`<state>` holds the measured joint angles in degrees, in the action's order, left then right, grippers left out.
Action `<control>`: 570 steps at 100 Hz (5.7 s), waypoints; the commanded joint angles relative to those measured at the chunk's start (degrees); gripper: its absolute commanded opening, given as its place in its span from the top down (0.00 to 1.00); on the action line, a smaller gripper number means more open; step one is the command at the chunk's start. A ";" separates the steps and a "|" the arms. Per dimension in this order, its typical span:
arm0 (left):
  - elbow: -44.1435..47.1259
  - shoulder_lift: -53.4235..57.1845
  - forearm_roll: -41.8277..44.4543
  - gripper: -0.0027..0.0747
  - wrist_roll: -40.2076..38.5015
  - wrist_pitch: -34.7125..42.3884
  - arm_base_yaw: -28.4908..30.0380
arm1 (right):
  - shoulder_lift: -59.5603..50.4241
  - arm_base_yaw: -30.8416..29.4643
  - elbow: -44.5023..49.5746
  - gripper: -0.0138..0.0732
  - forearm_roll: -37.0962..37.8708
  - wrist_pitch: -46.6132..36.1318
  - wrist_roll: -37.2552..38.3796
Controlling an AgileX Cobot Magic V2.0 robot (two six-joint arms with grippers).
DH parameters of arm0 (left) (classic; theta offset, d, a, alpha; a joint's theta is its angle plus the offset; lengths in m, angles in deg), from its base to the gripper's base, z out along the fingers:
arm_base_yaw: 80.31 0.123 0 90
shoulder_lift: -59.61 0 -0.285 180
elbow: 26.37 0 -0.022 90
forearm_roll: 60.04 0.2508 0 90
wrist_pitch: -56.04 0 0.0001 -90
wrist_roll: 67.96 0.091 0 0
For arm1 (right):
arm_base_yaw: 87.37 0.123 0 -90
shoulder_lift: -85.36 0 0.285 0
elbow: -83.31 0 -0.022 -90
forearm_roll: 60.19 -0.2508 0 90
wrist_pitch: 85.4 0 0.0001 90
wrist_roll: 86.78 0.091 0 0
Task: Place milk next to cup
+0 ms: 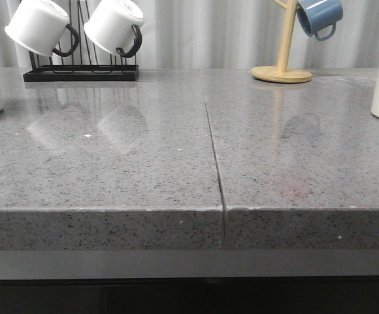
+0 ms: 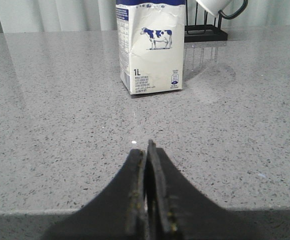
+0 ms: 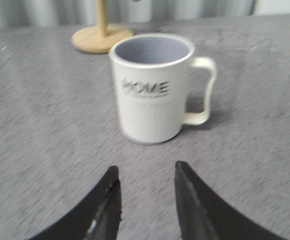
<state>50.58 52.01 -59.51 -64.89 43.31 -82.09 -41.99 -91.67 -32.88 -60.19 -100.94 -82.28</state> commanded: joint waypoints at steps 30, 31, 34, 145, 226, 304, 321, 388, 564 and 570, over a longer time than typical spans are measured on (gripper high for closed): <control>2.50 1.76 -0.11 0.99 -0.63 4.69 0.07 | 18.19 -10.19 -3.18 0.51 0.00 -28.81 -2.12; 2.50 1.76 -0.11 0.99 -0.63 4.69 0.07 | 18.83 -10.20 -3.41 0.51 0.00 -28.93 -2.06; 2.50 1.76 -0.11 0.99 -0.63 4.69 0.07 | 20.07 -10.20 -3.97 0.51 0.00 -29.13 -2.06; 2.50 1.76 -0.11 0.99 -0.63 4.69 0.07 | 45.24 -10.20 -23.89 0.70 3.98 -29.83 1.59; 2.50 1.76 -0.11 0.99 -0.63 4.69 0.07 | 42.64 13.87 -29.11 0.92 5.78 -28.89 6.39; 2.50 1.76 -0.11 0.99 -0.63 4.69 0.07 | 55.61 24.49 -39.34 0.91 5.78 -27.24 6.33; 2.50 1.76 -0.11 0.99 -0.63 4.69 0.07 | 55.50 24.49 -39.34 0.74 5.78 -27.16 6.28; 2.50 1.76 -0.11 0.99 -0.63 4.69 0.07 | 47.32 24.49 -33.37 0.62 5.78 -21.59 5.92; -31.63 -21.33 1.94 0.99 -0.52 -5.16 0.07 | -26.74 24.49 -5.70 0.86 5.78 28.48 5.97; -33.86 -25.11 2.47 0.99 -0.54 -4.66 0.07 | -26.74 24.49 -5.70 0.86 5.78 28.48 5.97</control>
<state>21.24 32.10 -57.57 -64.89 34.87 -82.09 -68.97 -67.14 -37.15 -54.65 -68.51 -75.93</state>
